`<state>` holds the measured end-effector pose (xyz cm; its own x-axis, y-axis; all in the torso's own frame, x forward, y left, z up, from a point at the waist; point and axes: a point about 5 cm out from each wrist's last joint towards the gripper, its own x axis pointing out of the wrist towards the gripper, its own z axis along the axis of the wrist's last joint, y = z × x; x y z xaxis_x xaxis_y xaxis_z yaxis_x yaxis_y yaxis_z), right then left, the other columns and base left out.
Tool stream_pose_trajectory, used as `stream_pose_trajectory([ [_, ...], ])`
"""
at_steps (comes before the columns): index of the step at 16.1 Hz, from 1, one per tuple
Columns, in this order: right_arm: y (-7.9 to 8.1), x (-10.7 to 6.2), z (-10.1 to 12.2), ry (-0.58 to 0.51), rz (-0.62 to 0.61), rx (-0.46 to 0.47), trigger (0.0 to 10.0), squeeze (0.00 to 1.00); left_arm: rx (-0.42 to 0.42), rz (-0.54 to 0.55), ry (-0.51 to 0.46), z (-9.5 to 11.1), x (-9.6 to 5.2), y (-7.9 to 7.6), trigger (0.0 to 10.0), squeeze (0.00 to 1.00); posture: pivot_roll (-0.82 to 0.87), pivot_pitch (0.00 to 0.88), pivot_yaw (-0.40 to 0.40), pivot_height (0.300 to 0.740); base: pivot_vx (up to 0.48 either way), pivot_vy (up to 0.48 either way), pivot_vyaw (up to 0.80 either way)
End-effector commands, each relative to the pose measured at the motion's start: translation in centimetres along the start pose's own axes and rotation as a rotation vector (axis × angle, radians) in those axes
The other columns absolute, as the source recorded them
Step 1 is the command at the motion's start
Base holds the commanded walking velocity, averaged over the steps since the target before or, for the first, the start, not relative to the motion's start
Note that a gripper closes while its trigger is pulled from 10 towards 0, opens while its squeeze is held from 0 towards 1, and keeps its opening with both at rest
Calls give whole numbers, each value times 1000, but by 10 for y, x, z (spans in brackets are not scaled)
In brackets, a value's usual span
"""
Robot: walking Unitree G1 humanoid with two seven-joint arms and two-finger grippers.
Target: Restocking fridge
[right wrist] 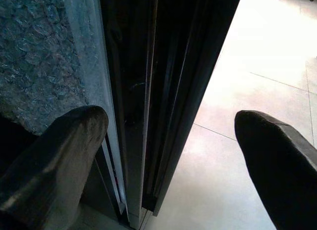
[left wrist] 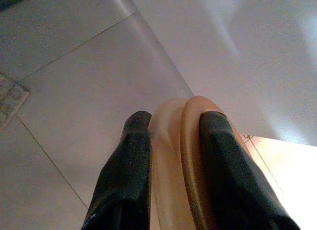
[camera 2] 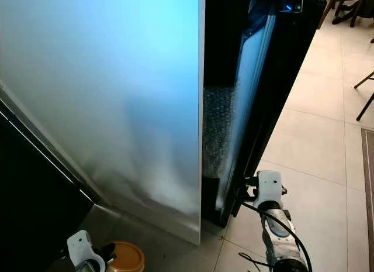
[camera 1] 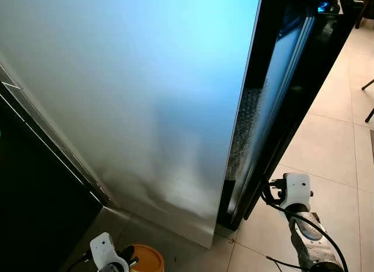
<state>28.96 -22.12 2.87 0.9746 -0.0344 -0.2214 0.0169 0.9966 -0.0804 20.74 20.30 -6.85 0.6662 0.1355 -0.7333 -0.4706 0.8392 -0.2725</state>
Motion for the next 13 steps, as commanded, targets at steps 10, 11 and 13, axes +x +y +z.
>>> stream_pose_trajectory([
  [10, 16, 28, 56, -185, 45, -5, 10000, 0, 12, 11, 19, -5, -1, 2, 10000, 0, -122, 72, 58, 740, 0, 0, 0],
  [11, 14, 29, 58, -193, 33, -9, 10000, 0, 13, 12, 19, -4, -1, 2, 10000, 0, -122, 72, 58, 740, 0, 0, 0],
  [13, 8, 31, 64, -208, 12, -13, 10000, 0, 14, 9, 18, -4, -1, 1, 10000, 0, -123, 72, 60, 740, 0, 0, 0],
])
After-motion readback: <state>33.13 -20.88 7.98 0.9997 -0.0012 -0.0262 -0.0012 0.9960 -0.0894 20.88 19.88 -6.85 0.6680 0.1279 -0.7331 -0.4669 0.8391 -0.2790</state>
